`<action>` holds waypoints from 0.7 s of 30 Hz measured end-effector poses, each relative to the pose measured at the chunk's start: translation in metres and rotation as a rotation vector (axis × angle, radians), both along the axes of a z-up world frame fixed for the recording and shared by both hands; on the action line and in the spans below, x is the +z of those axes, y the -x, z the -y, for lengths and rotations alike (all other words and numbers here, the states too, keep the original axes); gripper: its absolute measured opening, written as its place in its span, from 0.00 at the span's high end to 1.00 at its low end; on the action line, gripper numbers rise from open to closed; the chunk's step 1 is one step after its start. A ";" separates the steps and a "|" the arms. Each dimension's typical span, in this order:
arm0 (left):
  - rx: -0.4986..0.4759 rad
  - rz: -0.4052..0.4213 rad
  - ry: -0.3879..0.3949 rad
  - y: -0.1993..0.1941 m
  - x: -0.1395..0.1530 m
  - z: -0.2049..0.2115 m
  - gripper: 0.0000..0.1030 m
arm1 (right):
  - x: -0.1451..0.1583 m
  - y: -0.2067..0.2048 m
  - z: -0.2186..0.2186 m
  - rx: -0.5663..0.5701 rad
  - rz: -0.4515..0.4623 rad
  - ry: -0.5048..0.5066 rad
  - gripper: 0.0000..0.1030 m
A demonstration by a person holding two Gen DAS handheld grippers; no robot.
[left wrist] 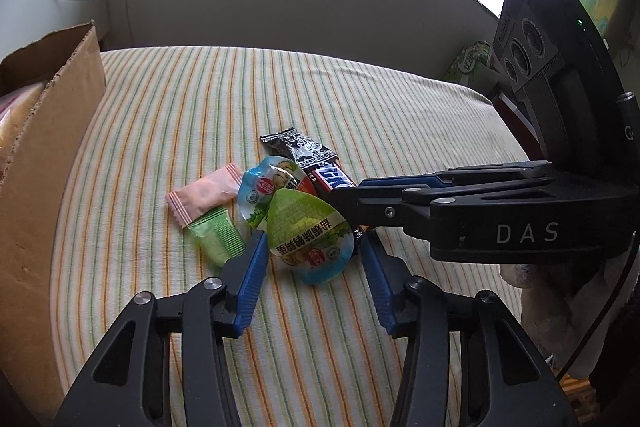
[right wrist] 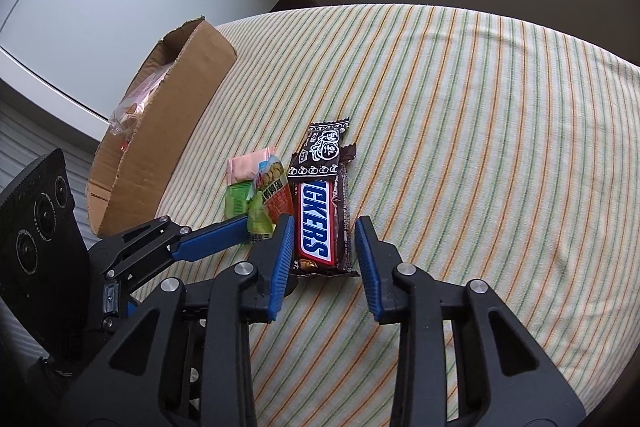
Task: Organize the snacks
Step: 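Grasp the green egg-shaped candy with the left tool while the right tool grasps a Snickers bar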
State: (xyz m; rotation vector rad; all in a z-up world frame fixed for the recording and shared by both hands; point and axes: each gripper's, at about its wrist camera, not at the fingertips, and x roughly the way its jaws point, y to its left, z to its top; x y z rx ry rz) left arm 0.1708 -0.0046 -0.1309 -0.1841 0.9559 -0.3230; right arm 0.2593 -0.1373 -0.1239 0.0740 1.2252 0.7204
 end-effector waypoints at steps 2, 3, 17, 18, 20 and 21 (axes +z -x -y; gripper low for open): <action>-0.001 0.004 -0.001 0.001 0.000 0.001 0.59 | 0.000 0.000 0.000 -0.004 0.001 -0.002 0.71; 0.001 0.005 -0.001 0.001 0.000 0.000 0.60 | 0.000 0.001 0.000 -0.005 0.002 -0.002 0.71; -0.003 0.028 -0.010 0.011 0.007 -0.002 0.61 | 0.012 0.011 0.015 -0.017 0.018 -0.011 0.88; -0.002 0.026 -0.012 0.011 0.006 -0.002 0.61 | 0.012 0.011 0.013 -0.014 0.016 -0.011 0.86; -0.001 0.024 -0.009 0.012 0.006 -0.003 0.61 | 0.013 0.012 0.005 -0.006 0.027 0.002 0.79; -0.002 0.025 -0.011 0.013 0.006 -0.004 0.61 | 0.013 0.012 0.002 -0.001 0.032 0.010 0.74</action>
